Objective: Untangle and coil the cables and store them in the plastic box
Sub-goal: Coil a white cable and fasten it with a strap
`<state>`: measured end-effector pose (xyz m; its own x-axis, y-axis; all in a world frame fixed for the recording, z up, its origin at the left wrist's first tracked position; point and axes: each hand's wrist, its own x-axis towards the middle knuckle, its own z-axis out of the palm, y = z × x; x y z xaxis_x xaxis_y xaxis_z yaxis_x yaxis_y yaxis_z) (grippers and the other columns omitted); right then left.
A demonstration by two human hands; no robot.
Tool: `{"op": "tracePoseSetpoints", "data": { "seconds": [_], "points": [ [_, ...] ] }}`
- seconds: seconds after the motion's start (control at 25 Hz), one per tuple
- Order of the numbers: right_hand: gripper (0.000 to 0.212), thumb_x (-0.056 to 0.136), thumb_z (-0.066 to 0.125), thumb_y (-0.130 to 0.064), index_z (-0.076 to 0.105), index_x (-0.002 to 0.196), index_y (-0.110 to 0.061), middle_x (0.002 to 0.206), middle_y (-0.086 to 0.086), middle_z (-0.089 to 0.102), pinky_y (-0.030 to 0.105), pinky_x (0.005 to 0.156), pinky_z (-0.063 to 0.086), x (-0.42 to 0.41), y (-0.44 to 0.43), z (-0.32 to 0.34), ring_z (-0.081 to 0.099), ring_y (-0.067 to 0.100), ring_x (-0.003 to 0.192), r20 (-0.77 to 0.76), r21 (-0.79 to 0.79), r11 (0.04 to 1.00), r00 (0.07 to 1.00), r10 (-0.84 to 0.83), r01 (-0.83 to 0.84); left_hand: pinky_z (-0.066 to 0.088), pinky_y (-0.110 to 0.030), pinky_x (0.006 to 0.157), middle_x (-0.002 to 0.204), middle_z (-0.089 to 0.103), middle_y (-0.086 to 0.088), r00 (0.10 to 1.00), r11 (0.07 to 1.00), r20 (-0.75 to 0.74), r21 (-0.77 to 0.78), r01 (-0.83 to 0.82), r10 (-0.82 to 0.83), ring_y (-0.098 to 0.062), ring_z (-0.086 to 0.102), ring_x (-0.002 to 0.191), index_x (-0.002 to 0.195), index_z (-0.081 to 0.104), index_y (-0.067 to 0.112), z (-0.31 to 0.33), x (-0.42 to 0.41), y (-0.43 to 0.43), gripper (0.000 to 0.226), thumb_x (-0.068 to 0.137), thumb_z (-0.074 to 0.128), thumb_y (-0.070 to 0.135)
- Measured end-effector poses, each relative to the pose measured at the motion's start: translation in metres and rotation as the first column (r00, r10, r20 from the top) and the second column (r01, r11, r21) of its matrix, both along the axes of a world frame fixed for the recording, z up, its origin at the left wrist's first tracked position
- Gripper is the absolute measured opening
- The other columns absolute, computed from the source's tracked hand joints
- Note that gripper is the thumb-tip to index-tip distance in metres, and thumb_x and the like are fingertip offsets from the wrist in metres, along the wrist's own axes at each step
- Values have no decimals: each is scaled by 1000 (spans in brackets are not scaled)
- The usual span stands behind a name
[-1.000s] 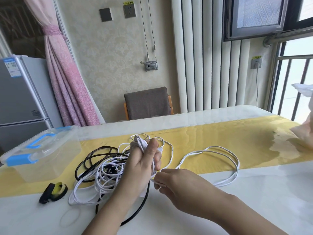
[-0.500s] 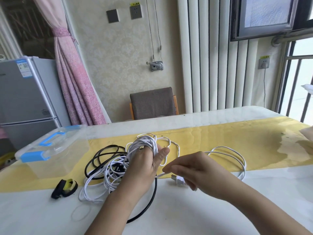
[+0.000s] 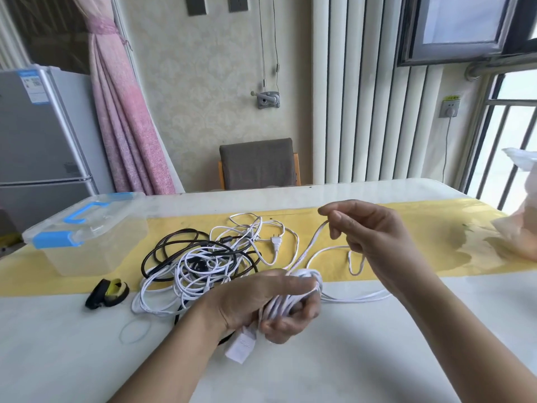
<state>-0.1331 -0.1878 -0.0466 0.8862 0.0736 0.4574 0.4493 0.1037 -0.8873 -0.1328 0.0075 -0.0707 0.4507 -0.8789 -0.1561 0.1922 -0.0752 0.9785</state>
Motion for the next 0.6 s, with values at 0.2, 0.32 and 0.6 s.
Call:
{"op": "tracePoseSetpoints", "data": {
  "seconds": [0.2,0.32,0.6],
  "points": [
    [14,80,64,-19,74,89,-14,59,1,59,14,43,23,0,0,-3,26,7,43,40,41,992,992,-122,120,34,-10,37,46,45,9,986,988,-162,-156,12,-37,1,34,31,76,62,17,0,14,5,49,76,59,66],
    [13,86,60,-5,71,93,-1,64,9,59,6,47,35,2,4,-6,45,1,40,28,25,986,986,-165,164,34,-11,38,44,38,10,964,946,-215,-312,86,-159,-4,30,33,81,58,16,3,19,6,60,80,42,73],
    [14,90,61,-12,75,90,-17,57,-7,58,7,44,28,12,9,-27,39,1,40,78,-333,909,968,-239,251,35,-18,46,51,40,5,948,783,-218,-620,49,-232,-9,38,41,88,57,7,5,34,13,82,77,19,79]
  ]
}}
